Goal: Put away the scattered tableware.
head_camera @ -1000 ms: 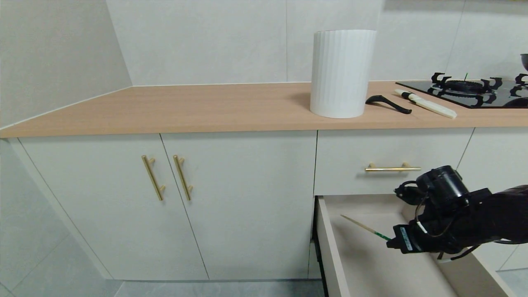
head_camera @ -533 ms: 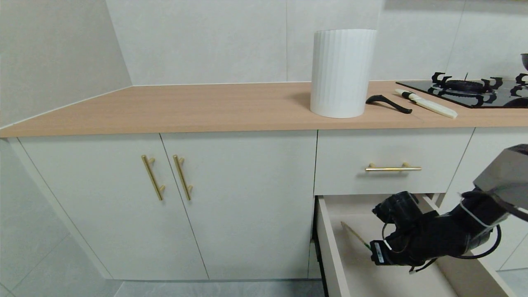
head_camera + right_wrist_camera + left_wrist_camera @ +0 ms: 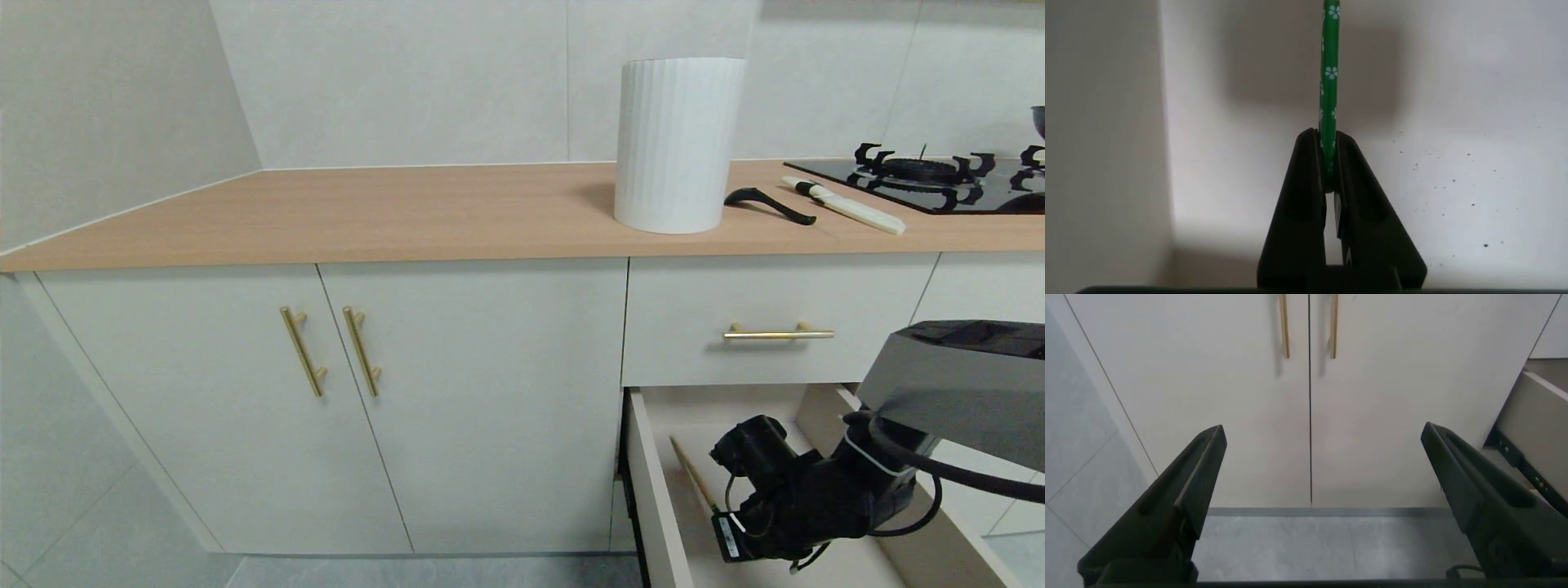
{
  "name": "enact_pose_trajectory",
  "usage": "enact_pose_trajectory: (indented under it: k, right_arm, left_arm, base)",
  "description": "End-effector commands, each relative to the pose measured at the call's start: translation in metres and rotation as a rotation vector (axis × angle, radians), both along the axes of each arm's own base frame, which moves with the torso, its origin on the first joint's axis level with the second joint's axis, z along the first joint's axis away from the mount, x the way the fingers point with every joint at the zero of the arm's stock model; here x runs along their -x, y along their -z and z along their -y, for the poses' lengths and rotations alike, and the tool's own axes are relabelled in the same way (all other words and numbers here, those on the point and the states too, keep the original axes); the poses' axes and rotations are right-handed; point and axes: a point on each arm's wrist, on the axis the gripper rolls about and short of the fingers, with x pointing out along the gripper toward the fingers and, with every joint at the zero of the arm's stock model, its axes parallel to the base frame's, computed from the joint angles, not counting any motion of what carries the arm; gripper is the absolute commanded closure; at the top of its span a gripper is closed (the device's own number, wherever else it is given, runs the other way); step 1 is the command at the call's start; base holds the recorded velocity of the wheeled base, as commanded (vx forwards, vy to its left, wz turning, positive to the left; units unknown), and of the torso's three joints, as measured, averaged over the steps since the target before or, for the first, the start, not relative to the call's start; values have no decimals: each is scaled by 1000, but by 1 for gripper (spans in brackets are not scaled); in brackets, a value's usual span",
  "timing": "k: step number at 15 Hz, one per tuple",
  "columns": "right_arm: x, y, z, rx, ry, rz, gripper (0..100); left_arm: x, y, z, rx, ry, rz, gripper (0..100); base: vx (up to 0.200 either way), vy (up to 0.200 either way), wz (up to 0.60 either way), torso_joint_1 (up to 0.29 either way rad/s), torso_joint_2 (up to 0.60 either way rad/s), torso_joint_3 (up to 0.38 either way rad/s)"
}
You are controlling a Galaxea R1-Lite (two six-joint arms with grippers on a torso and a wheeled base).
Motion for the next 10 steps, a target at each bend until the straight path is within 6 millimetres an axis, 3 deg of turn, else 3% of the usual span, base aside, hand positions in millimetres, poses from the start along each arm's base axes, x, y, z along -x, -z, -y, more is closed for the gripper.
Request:
enact_pose_trajectory:
  k: [1, 10]
  right_arm:
    - [1, 6, -1, 20, 0, -12, 100]
    - [2, 8, -3, 36, -4, -12, 100]
  left_arm:
    - [0, 0, 0, 0, 0, 0, 0]
    - [0, 0, 0, 0, 0, 0, 0]
  base:
    - [0, 0, 0, 0, 0, 0]
    - [0, 0, 0, 0, 0, 0]
